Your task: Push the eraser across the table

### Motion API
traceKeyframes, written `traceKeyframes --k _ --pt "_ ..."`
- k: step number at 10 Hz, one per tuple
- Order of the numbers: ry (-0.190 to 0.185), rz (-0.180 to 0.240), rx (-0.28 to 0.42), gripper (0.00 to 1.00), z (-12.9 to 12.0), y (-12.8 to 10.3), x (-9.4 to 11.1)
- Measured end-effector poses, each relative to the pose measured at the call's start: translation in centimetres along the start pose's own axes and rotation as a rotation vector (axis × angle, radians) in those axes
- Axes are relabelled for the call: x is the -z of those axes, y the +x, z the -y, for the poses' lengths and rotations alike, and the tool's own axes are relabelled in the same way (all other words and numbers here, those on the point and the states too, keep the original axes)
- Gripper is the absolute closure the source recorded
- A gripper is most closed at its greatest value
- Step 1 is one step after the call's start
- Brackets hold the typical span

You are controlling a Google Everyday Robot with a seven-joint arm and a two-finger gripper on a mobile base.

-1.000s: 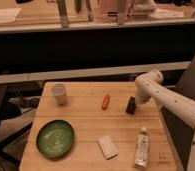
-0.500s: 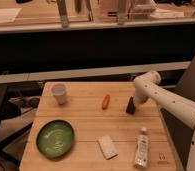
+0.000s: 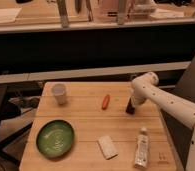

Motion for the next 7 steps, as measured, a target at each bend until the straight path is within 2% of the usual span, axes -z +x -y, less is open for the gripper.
traceKeyframes --k 5,7 --pt "-0.003 0.003 0.054 0.98 0.5 -1.8 -0.4" --pt "-0.003 0.003 0.055 0.98 0.5 -1.8 -0.4"
